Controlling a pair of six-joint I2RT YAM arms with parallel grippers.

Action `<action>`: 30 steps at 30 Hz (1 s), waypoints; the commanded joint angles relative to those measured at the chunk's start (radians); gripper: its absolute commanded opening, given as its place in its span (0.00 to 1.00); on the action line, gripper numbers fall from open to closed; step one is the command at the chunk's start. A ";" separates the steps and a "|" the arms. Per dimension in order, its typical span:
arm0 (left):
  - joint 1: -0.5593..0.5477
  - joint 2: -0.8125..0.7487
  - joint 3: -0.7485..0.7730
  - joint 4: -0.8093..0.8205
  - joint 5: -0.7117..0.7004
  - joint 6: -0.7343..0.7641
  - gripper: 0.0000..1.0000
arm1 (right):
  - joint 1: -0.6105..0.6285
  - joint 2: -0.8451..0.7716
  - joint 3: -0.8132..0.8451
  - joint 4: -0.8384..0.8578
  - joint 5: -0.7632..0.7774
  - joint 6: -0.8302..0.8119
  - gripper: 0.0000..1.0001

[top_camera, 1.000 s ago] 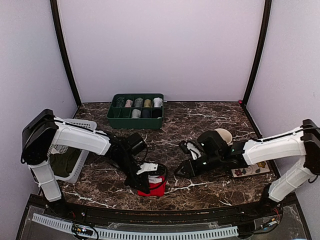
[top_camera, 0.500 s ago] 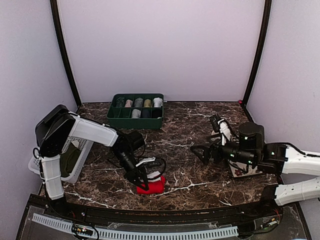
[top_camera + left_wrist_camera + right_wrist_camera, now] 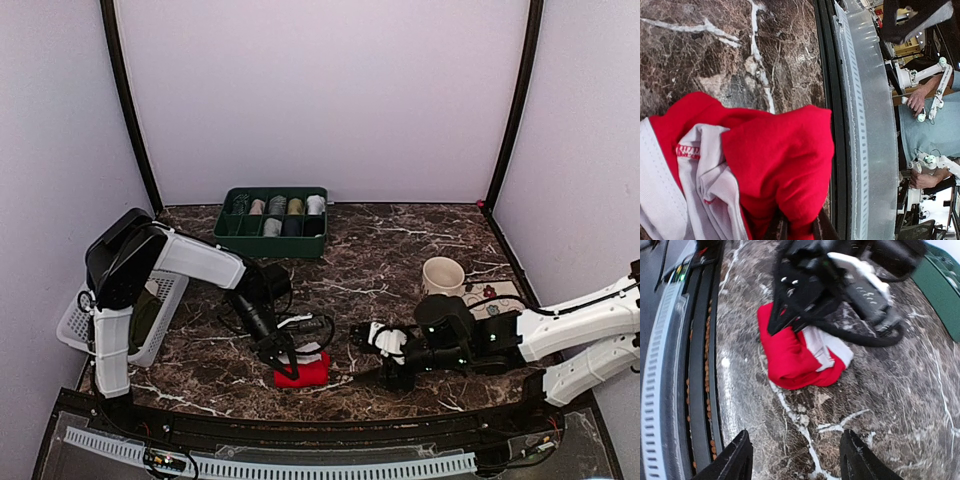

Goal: Roll the underwear
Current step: Roll the underwear at the center of the board.

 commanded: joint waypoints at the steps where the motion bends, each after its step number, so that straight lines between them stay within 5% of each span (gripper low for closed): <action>1: 0.003 0.068 -0.011 -0.035 -0.143 0.007 0.04 | 0.061 0.120 0.022 0.178 -0.028 -0.231 0.54; 12: 0.004 0.091 0.010 -0.034 -0.139 0.001 0.06 | 0.100 0.406 0.109 0.372 0.044 -0.342 0.54; 22: 0.006 0.091 0.009 -0.025 -0.141 -0.001 0.07 | 0.099 0.565 0.220 0.368 0.071 -0.385 0.60; 26: 0.008 0.090 0.007 -0.024 -0.145 -0.003 0.09 | 0.094 0.600 0.226 0.351 0.071 -0.374 0.47; 30: 0.013 0.083 0.006 -0.009 -0.150 -0.026 0.20 | 0.084 0.610 0.238 0.290 0.035 -0.337 0.18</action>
